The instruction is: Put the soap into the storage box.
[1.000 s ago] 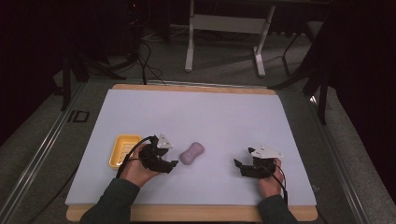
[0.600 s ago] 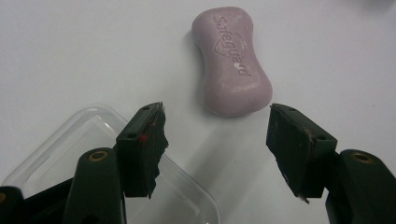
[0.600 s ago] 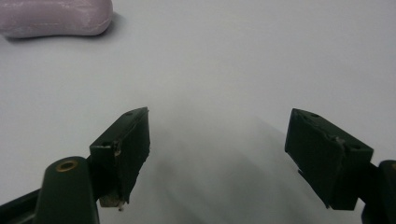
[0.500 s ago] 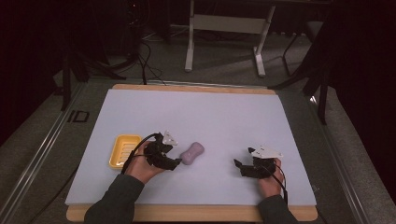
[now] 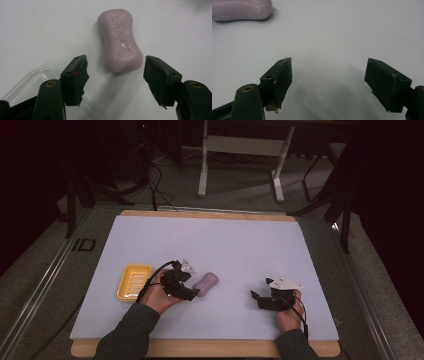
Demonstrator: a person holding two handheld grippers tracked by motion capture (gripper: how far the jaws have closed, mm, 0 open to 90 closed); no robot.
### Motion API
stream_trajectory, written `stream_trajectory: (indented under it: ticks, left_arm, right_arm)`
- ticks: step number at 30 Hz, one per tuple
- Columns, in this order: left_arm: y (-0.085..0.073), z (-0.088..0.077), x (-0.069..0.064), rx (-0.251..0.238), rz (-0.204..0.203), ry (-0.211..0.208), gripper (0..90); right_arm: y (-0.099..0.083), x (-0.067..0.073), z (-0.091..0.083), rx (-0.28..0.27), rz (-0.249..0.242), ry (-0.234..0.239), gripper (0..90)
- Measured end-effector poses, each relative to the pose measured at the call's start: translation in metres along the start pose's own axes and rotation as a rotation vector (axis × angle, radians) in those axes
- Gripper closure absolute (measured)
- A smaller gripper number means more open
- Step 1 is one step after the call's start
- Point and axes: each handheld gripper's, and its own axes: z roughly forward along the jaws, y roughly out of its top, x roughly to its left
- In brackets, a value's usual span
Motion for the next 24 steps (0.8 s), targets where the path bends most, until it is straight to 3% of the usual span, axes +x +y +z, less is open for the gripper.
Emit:
stream_trajectory:
  ticks: [24]
  left_arm:
    - [0.011,0.017,0.000,0.027,-0.020,0.007,35.4]
  right_arm:
    - [0.000,0.000,0.000,-0.001,-0.003,-0.002,21.6]
